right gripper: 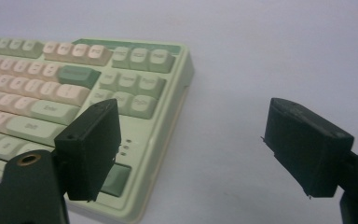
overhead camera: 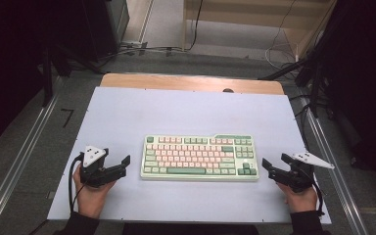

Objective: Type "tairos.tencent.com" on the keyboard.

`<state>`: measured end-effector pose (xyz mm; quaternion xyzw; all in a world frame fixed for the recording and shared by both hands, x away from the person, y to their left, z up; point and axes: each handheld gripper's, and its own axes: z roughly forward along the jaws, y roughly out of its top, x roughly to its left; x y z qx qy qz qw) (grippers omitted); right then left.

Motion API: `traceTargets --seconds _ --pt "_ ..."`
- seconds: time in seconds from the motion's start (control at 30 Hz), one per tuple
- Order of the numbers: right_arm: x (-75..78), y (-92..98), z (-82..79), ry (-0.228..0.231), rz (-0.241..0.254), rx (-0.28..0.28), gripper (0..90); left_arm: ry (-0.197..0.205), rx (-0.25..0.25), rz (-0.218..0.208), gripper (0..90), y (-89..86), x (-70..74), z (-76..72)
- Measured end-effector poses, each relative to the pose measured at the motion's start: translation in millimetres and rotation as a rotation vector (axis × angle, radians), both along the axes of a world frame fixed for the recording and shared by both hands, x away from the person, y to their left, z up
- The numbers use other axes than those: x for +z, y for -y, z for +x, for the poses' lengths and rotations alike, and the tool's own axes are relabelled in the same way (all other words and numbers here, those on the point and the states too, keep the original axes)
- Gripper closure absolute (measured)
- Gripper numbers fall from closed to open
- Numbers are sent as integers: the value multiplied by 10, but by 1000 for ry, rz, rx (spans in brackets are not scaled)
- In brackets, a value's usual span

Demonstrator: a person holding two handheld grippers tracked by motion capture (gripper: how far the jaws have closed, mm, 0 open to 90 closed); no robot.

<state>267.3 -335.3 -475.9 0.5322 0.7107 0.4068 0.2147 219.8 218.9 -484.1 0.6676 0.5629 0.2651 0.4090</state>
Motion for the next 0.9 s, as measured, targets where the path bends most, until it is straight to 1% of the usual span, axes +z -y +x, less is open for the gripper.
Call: traceTargets --seconds 0.07,0.17,0.27,0.33,0.43,0.53,0.63,0.7,0.83,0.9 --pt "-12 72 -19 -5 3 -26 169 -2 10 8 183 -15 -5 -7" --pt "-36 172 -32 -6 -7 -55 172 -7 19 10 183 -50 -12 -11" --pt "-54 250 -47 -12 -18 -84 172 -12 37 8 183 -89 -19 -19" --pt "-70 302 -56 -14 -28 -99 172 -19 59 2 183 -132 -32 -27" --pt "-87 382 -66 -25 -27 -128 174 -29 77 -7 183 -194 -47 -36" --pt "-103 474 -77 -29 -22 -161 175 -31 101 -18 184 -262 -54 -57" --pt "-119 546 -88 -35 -18 -186 176 -39 119 -19 184 -308 -67 -66" --pt "-131 593 -89 -42 -16 -206 176 -46 129 -21 184 -336 -81 -53" --pt "-154 650 -69 -46 -5 -238 172 -75 126 -9 183 -333 -126 4" --pt "-174 651 -52 -58 -15 -236 166 -88 131 4 182 -320 -149 46"
